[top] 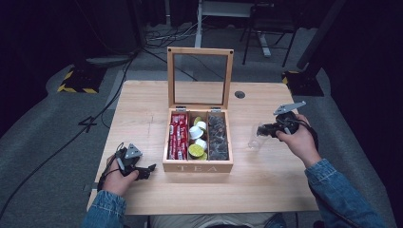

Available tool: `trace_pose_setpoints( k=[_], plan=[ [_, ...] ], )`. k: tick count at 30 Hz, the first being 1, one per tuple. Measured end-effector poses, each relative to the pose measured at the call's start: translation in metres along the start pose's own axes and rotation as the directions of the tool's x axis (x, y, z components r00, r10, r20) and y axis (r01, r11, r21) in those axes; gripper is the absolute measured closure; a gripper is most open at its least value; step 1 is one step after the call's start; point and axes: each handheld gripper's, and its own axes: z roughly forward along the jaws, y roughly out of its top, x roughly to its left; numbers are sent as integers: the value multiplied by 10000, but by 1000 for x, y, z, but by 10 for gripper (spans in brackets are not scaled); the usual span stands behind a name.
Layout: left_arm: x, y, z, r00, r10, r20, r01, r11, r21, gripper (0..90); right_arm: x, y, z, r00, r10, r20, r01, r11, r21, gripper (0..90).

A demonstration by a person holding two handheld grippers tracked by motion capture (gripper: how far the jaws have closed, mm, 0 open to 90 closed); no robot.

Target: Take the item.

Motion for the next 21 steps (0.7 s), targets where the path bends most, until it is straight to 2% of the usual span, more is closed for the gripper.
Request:
trace_pose_setpoints(
  k=[1, 4, 6, 12, 21],
  plan=[
    [0, 0, 0, 10000, -55, 11, 55, 10000, -2, 170, 0, 0, 0, 10000, 32, -11, -31, 10000, 1, 731],
    [0, 0, 0, 10000, 26, 2, -26, 10000, -14, 170, 0, 0, -1, 9999, 120, 68, -118, 9994, -315, 590],
    [0, 0, 0, 10000, 31, -7, -31, 10000, -11, 170, 1, 0, -3, 9999, 118, 108, -113, 9990, -438, 551],
    [0, 1, 1, 10000, 34, 32, -33, 10000, -29, 166, 1, 2, -7, 9996, 275, 65, -270, 9968, -757, 507],
    [1, 2, 2, 10000, 60, 41, -60, 10000, 14, 161, 1, 11, -14, 9981, 580, -204, -604, 9863, -1532, 457]
  ],
)
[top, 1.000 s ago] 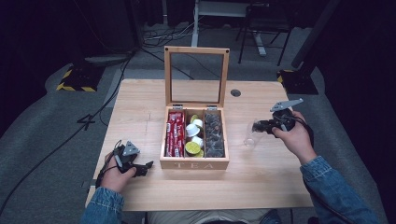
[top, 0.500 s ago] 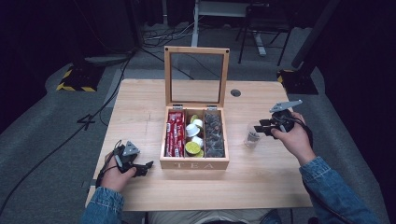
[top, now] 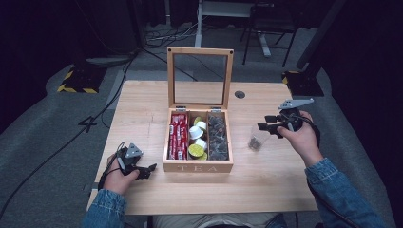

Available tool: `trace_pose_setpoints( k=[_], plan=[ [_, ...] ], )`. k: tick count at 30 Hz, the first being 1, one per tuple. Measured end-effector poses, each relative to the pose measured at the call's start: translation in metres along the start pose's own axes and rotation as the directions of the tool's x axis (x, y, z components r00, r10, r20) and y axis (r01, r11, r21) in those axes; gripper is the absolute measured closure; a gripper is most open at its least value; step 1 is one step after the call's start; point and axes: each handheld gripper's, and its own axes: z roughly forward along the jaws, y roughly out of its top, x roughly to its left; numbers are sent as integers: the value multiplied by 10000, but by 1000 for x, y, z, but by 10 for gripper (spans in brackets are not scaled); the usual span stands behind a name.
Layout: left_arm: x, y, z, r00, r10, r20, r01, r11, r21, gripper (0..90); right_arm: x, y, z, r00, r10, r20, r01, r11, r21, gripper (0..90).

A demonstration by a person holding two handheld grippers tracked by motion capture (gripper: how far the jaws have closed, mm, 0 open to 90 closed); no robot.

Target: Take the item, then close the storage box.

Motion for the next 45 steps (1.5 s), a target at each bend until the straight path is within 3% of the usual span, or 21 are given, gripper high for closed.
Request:
trace_pose_setpoints(
  k=[5, 9, 24, 45],
  plan=[
    [0, 0, 0, 10000, -4, -1, 4, 10000, -2, 161, 0, 9, -4, 9999, 55, -135, -69, 9949, -1011, 411],
    [0, 0, 0, 10000, 3, 0, -3, 10000, 1, 161, 1, 17, -6, 9997, 95, -209, -125, 9888, -1489, 407],
    [0, 0, 0, 10000, -24, 15, 24, 10000, 17, 162, -6, 68, -5, 9995, -178, -250, 127, 9811, -1930, 402],
    [0, 0, 0, 10000, 35, -22, -35, 10000, -18, 163, -28, 146, 36, 9988, -347, -348, 255, 9711, -2372, 432]
  ],
)
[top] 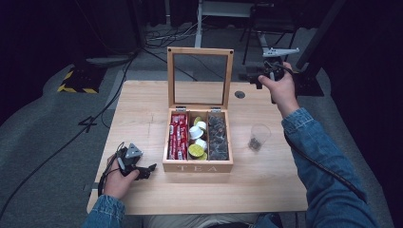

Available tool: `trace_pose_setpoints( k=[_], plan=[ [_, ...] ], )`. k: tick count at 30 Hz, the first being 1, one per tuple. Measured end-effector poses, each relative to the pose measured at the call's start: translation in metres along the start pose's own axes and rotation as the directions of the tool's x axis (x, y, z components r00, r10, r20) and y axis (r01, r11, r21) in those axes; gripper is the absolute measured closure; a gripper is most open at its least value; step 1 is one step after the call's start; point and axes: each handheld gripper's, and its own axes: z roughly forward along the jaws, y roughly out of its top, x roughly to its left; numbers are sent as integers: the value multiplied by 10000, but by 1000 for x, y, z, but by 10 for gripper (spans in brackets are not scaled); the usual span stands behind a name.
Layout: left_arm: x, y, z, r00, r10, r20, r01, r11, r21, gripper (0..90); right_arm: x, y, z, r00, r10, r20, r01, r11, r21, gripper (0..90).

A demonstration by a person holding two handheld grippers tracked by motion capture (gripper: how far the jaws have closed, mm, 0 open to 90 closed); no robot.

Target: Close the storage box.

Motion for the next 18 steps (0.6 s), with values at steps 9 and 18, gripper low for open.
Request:
trace_pose_setpoints(
  k=[9, 18],
  plan=[
    [0, 0, 0, 10000, -8, 24, 8, 10000, 14, 163, -8, 19, 26, 9997, -249, 65, 249, 9997, 58, 461],
    [1, 0, 0, 10000, 5, 63, -6, 10000, 41, 162, -14, 29, 55, 9991, -184, 375, 177, 9997, 189, 429]
  ],
)
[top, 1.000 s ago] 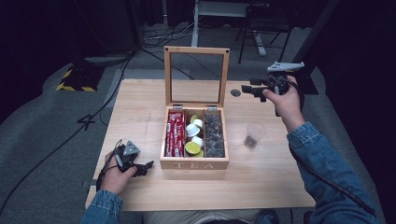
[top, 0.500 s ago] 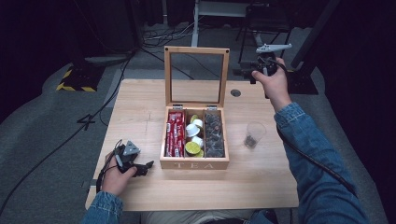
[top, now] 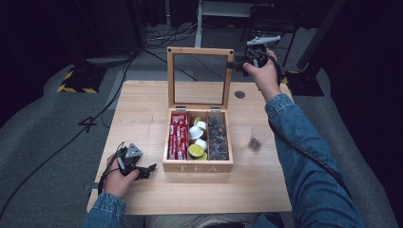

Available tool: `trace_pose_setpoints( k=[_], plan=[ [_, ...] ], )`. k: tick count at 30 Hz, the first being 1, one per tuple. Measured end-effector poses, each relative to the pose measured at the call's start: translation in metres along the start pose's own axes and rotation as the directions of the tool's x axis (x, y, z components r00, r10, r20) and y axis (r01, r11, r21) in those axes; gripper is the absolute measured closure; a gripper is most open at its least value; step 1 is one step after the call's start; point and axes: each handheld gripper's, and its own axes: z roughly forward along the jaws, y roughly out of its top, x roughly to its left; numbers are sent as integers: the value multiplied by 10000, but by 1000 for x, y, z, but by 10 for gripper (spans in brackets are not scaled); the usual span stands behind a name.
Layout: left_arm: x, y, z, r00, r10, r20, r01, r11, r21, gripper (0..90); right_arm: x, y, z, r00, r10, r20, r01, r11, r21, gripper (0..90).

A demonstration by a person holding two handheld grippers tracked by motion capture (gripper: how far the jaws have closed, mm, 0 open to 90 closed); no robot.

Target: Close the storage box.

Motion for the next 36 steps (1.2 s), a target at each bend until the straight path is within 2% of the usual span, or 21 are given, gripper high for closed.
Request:
trace_pose_setpoints(
  k=[4, 8, 12, 15, 19, 22, 31, 36],
  plan=[
    [0, 0, 0, 10000, 12, 36, -12, 10000, -9, 161, -3, 4, 8, 9997, 113, 195, -114, 9999, 67, 434],
    [1, 0, 1, 10000, 55, 54, -55, 10000, -18, 162, -3, 5, 14, 9996, 273, 18, -273, 9996, 15, 439],
    [1, 1, 1, 10000, 58, 81, -58, 10000, -33, 162, 1, 5, 14, 9994, 297, 151, -296, 9996, -16, 448],
    [1, 1, 1, 10000, 56, 80, -56, 10000, -26, 161, 4, 7, 8, 9997, 81, 233, -84, 9999, 103, 483],
    [2, 2, 2, 10000, 68, 65, -68, 10000, -5, 162, 6, 8, -1, 9999, -38, 99, 37, 9999, 143, 540],
    [2, 2, 2, 10000, 76, 64, -76, 10000, -15, 162, 10, 7, -7, 9999, -122, 59, 122, 9999, 19, 584],
    [2, 2, 3, 10000, 69, 51, -69, 10000, -36, 162, 26, 4, -32, 9978, -626, -237, 627, 9980, 8, 632],
    [2, 2, 3, 10000, 58, 44, -58, 10000, -42, 162, 37, -2, -46, 9950, -885, -465, 878, 9960, -165, 647]
  ],
)
